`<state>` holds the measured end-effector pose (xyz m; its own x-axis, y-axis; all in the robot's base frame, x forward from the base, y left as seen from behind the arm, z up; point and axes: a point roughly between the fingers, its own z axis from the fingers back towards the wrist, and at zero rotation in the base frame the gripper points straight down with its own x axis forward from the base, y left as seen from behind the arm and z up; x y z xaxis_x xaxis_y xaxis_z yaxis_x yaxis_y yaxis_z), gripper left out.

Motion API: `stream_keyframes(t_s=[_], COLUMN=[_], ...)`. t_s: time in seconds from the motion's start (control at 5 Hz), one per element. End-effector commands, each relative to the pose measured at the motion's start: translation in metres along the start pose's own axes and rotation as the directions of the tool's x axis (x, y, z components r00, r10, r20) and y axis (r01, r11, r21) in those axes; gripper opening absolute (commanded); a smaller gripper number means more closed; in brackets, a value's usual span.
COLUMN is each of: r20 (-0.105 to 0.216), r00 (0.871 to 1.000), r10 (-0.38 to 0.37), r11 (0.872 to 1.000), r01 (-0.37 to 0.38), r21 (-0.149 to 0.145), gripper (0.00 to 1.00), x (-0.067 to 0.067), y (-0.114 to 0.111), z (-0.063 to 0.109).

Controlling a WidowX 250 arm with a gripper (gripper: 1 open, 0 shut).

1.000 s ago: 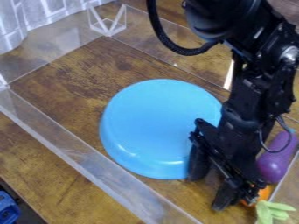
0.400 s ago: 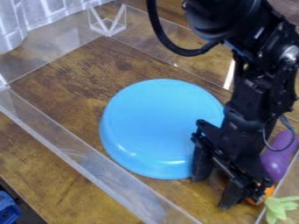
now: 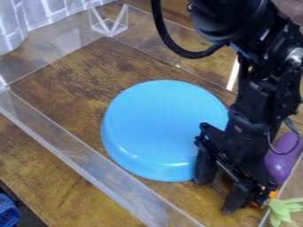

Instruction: Move the carrot to the left side

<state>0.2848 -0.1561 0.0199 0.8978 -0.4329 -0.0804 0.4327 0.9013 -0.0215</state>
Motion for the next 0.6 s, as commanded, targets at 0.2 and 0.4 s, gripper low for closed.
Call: stream_keyframes(t_s=[0.2,0.4], r20=[0.047,0.047], r00=[0.999,0.997], r10=[-0.011,-0.055], r11=[1.000,0.998], r01=[0.011,0.056], r21=[-0.008,-0.007], gripper=[0.00,0.00], x=[0.0056,0.0035], y=[0.0109,0.0116], z=[0.0108,0.0096])
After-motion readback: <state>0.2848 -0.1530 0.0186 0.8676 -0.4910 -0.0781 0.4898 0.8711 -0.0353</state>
